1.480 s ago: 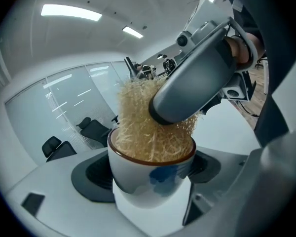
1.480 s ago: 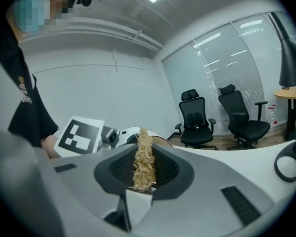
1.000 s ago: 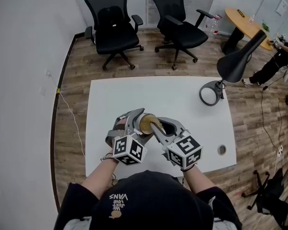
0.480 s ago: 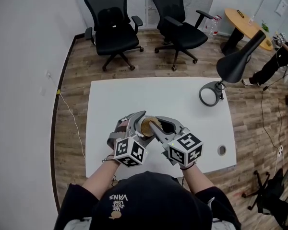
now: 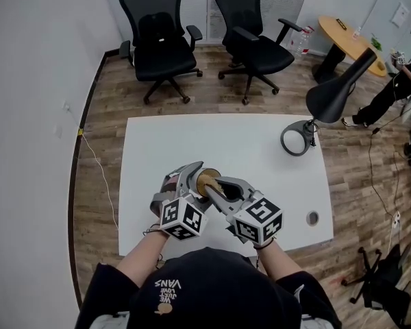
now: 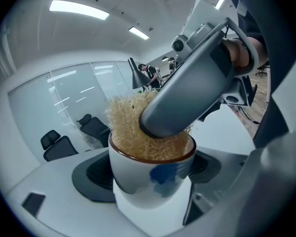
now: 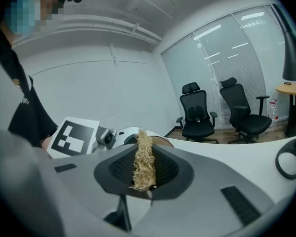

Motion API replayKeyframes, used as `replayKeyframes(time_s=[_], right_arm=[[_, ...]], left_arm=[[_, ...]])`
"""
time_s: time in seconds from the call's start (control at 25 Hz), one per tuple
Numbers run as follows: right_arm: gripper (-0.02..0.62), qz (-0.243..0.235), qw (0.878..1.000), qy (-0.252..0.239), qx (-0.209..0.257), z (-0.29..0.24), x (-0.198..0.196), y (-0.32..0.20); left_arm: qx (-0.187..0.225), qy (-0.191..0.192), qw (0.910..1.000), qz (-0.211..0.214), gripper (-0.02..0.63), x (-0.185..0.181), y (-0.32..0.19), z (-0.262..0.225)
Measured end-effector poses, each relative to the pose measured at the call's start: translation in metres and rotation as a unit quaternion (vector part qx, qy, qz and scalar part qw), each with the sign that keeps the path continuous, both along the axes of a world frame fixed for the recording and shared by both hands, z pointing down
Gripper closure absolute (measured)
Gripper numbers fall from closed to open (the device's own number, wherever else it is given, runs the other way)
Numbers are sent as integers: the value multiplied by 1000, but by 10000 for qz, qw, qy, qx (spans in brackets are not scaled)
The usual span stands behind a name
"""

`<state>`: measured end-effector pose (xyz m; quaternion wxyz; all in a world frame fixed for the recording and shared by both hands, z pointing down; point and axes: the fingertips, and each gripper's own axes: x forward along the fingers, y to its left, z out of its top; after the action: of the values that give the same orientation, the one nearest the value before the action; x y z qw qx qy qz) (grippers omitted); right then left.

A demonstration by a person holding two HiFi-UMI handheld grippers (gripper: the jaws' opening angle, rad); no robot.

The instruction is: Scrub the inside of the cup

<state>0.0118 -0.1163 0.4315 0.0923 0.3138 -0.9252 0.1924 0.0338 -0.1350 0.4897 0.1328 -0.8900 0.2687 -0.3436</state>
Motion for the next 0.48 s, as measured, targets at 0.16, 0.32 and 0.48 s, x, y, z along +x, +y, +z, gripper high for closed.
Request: replayKeyframes(time_s=[0.16,0.32,0.48], right_arm=[[518,250,9996,116,95,-2,8,-13],[518,368,9990,232,-44,3,19,-17],[518,267,9987,316,-284,15,18,-5]], left_arm=[[-8,40,10000,7,195,0,3,0],[-20,76,10000,12,195,2,5,0],[-76,29,9999,-74,195,-3,1,5]])
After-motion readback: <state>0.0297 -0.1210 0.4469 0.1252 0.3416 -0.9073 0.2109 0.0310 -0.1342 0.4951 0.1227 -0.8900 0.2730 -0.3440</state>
